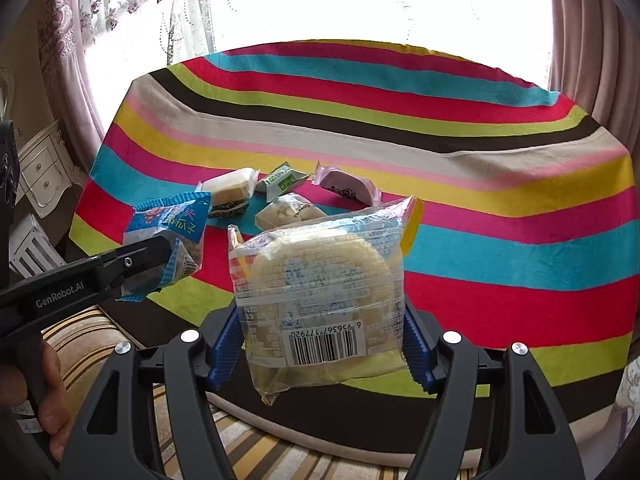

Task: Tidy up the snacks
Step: 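Carry both bags to the box and open both grippers to drop them, then move both grippers back over the remaining snacks on the table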

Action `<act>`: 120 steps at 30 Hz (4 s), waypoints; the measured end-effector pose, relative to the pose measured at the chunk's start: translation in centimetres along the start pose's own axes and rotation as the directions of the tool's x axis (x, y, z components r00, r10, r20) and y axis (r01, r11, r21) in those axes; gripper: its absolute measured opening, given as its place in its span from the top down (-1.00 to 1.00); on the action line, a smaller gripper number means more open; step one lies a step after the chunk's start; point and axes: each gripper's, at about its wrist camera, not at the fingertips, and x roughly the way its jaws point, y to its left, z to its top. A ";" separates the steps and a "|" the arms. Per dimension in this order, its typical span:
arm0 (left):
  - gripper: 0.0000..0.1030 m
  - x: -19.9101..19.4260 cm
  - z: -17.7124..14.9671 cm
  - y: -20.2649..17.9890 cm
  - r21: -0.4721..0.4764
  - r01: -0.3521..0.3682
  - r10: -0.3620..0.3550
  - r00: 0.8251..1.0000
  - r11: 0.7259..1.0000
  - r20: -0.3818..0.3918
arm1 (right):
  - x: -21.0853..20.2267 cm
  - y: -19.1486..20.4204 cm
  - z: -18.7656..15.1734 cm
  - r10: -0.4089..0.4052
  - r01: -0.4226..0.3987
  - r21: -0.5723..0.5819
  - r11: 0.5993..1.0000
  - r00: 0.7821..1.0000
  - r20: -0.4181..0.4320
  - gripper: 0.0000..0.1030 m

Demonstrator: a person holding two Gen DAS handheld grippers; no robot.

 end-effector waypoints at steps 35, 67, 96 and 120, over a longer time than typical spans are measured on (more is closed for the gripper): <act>0.31 2.2 -8.6 -19.1 0.332 0.303 -0.212 0.935 0.893 -0.284 | -10.5 -19.2 -13.9 -0.268 0.297 0.422 0.856 0.955 -0.128 -0.29; -0.30 1.9 -13.5 -25.5 0.399 0.514 -0.320 0.829 0.760 -0.459 | -13.1 -23.3 -16.9 -0.376 0.430 0.478 0.766 0.903 -0.208 -0.55; -0.30 1.5 -7.0 -14.1 0.242 0.280 -0.215 0.940 0.929 -0.264 | -7.5 -12.9 -11.2 -0.136 0.209 0.401 0.892 0.969 -0.205 -0.62; -0.30 1.8 -1.2 0.0 0.056 0.068 -0.059 0.987 0.996 -0.148 | 1.6 -2.5 -4.4 -0.033 0.118 0.301 0.946 0.962 -0.273 -0.55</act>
